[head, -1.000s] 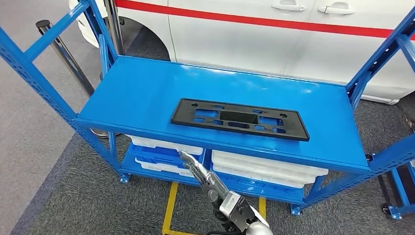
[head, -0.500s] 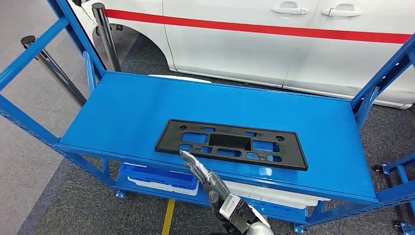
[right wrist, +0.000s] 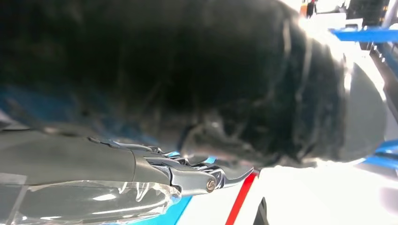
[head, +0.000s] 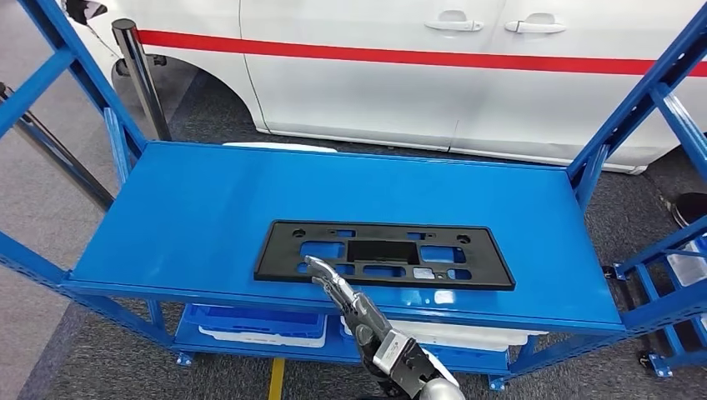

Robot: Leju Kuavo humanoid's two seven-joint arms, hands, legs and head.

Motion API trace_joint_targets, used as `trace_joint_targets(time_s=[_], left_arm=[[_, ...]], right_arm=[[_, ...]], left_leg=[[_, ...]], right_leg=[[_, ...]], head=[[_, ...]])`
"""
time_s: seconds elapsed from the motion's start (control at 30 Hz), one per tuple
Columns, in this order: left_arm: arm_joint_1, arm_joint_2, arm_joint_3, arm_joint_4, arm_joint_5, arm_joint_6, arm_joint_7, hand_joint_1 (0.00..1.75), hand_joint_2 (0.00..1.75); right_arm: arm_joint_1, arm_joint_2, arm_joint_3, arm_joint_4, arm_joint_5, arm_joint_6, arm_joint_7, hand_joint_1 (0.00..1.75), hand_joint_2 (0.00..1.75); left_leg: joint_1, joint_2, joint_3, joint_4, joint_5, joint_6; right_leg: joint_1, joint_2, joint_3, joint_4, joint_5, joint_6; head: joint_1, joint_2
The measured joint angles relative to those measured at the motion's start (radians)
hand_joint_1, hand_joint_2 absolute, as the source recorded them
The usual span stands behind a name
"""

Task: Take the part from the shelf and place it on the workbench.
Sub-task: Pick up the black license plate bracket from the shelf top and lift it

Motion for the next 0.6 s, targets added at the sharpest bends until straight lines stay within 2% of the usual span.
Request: trace_joint_targets(time_s=[0.03,0.07,0.1,0.17,0.2,0.23,0.27,0.33,0.4,0.43,0.5,0.53,0.57,0.6], left_arm=[[0.000,0.000,0.000,0.000,0.000,0.000,-0.001,0.00,0.00],[0.000,0.001,0.000,0.000,0.000,0.000,-0.001,0.00,0.00],[0.000,0.001,0.000,0.000,0.001,0.001,-0.001,0.00,0.00],[-0.001,0.000,0.000,0.000,0.002,0.002,-0.001,0.00,0.00],[-0.002,0.000,0.000,0.000,0.002,0.002,-0.001,0.00,0.00],[-0.002,-0.001,0.001,0.000,0.002,0.002,-0.001,0.00,0.00],[-0.001,-0.001,0.001,0.000,0.002,0.002,-0.001,0.00,0.00],[-0.001,-0.001,0.001,0.000,0.002,0.002,-0.001,0.00,0.00],[-0.002,-0.001,0.001,0.000,0.002,0.002,-0.001,0.00,0.00],[-0.001,-0.001,0.001,0.000,0.002,0.001,-0.001,0.00,0.00],[0.000,0.000,0.002,0.000,0.002,0.001,-0.001,0.00,0.00],[0.001,0.001,0.002,0.000,0.002,0.000,-0.001,0.00,0.00],[0.002,0.002,0.002,0.000,0.002,0.000,-0.001,0.00,0.00],[0.003,0.002,0.002,0.000,0.002,-0.001,-0.001,0.00,0.00]], right_arm=[[0.001,0.000,0.000,0.001,0.002,-0.004,0.001,0.00,0.00],[0.002,-0.001,0.000,0.002,0.006,-0.010,0.003,0.00,0.00],[0.003,-0.001,0.000,0.003,0.010,-0.017,0.007,0.00,0.44],[0.003,-0.001,0.000,0.005,0.016,-0.034,0.018,0.00,1.31],[0.002,-0.001,0.000,0.006,0.017,-0.039,0.021,0.00,1.75],[0.001,-0.001,0.000,0.007,0.018,-0.044,0.024,0.00,1.75],[0.000,-0.001,0.000,0.009,0.022,-0.049,0.028,0.00,1.75],[-0.001,-0.001,0.000,0.013,0.032,-0.062,0.038,0.00,1.75],[-0.003,-0.001,0.000,0.019,0.047,-0.077,0.052,0.00,1.75],[-0.006,-0.001,0.000,0.023,0.056,-0.086,0.059,0.00,1.75],[-0.010,-0.001,0.000,0.035,0.080,-0.110,0.074,0.00,1.75],[-0.012,-0.001,0.000,0.044,0.099,-0.129,0.081,0.00,1.75],[-0.013,-0.001,0.000,0.053,0.126,-0.152,0.087,0.00,1.75],[-0.015,-0.001,0.001,0.061,0.162,-0.179,0.093,0.00,1.75]], left_leg=[[-0.001,0.006,0.000,0.001,-0.002,0.001],[-0.001,0.010,0.001,0.002,-0.005,0.001],[-0.002,0.013,0.003,0.003,-0.007,0.000],[-0.002,0.016,0.009,0.005,-0.013,-0.003],[-0.004,0.016,0.011,0.007,-0.015,-0.006],[-0.006,0.016,0.012,0.007,-0.017,-0.010],[-0.007,0.017,0.013,0.007,-0.019,-0.015],[-0.007,0.019,0.015,0.004,-0.020,-0.027],[-0.006,0.014,0.008,0.027,-0.039,-0.038],[-0.005,0.010,-0.008,0.064,-0.063,-0.042],[-0.002,0.003,-0.065,0.187,-0.125,-0.049],[-0.001,0.002,-0.093,0.244,-0.145,-0.052],[-0.001,0.002,-0.109,0.272,-0.146,-0.055],[0.000,0.002,-0.107,0.263,-0.128,-0.056]], right_leg=[[-0.003,-0.004,-0.028,0.049,-0.013,0.002],[-0.005,-0.007,-0.040,0.066,-0.008,0.004],[-0.006,-0.009,-0.032,0.045,0.016,0.003],[-0.005,-0.015,0.031,-0.084,0.084,-0.004],[-0.003,-0.019,0.061,-0.145,0.106,-0.009],[0.001,-0.022,0.082,-0.187,0.117,-0.014],[0.004,-0.024,0.089,-0.205,0.116,-0.018],[0.004,-0.021,0.091,-0.211,0.117,-0.025],[-0.002,-0.018,0.097,-0.222,0.123,-0.036],[-0.005,-0.017,0.100,-0.227,0.125,-0.041],[-0.005,-0.017,0.101,-0.228,0.125,-0.047],[-0.004,-0.016,0.101,-0.228,0.125,-0.048],[-0.004,-0.014,0.102,-0.227,0.124,-0.048],[-0.004,-0.012,0.102,-0.226,0.123,-0.047]], head=[[0.000,0.000],[0.000,0.000],[0.000,0.000],[0.000,0.000],[0.000,0.000],[0.000,0.000],[0.000,0.000],[0.000,0.000],[-0.001,0.000],[-0.002,0.000],[-0.003,0.000],[-0.002,0.000],[-0.003,0.000],[-0.002,0.000]])
